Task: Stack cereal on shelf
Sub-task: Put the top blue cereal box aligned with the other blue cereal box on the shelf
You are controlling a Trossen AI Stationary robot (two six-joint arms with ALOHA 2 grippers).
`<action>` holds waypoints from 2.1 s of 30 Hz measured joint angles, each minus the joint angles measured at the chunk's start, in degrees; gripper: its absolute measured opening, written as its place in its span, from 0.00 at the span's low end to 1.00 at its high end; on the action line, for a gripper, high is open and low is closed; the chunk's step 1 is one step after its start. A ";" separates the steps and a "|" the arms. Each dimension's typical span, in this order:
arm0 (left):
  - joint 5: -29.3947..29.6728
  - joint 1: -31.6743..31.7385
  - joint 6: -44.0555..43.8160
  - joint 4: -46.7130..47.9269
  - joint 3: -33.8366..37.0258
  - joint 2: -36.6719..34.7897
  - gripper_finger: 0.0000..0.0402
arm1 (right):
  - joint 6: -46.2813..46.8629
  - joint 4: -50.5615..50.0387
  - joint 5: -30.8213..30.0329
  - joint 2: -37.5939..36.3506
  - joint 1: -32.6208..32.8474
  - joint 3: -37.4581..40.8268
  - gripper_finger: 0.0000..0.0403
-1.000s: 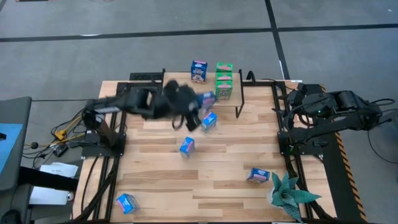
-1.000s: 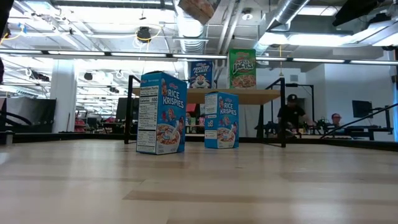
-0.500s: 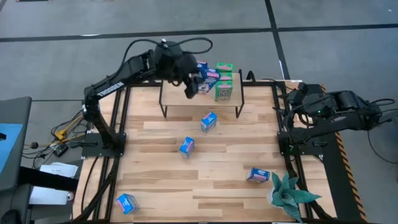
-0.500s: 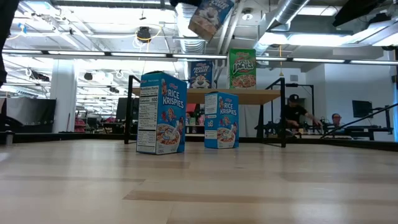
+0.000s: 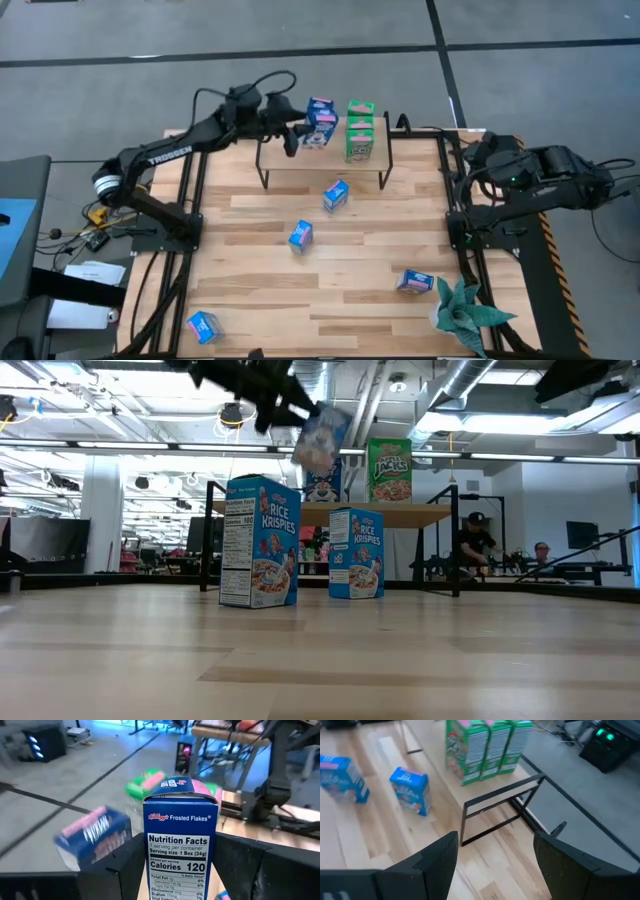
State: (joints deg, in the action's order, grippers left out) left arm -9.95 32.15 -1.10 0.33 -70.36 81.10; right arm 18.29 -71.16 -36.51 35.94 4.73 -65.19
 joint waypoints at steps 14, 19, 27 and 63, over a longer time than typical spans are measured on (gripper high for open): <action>-3.91 3.67 -6.16 -28.71 14.70 1.48 0.49 | 1.34 -0.05 -4.22 -0.02 -0.01 0.00 0.71; -4.37 3.66 -6.96 -34.72 14.81 4.46 0.49 | 1.34 -0.23 -4.20 -0.02 -0.01 0.00 0.71; -2.32 2.93 -6.41 -37.80 14.81 6.64 0.49 | 1.32 -2.00 -4.20 -0.02 0.00 0.00 0.71; 12.87 -4.88 -0.28 -37.12 20.16 8.75 0.49 | 1.32 -3.25 -3.85 -0.02 -0.02 0.00 0.71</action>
State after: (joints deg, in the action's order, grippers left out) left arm 2.92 27.27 -1.38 -36.80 -50.19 89.84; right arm 19.62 -74.40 -40.36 35.92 4.71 -65.19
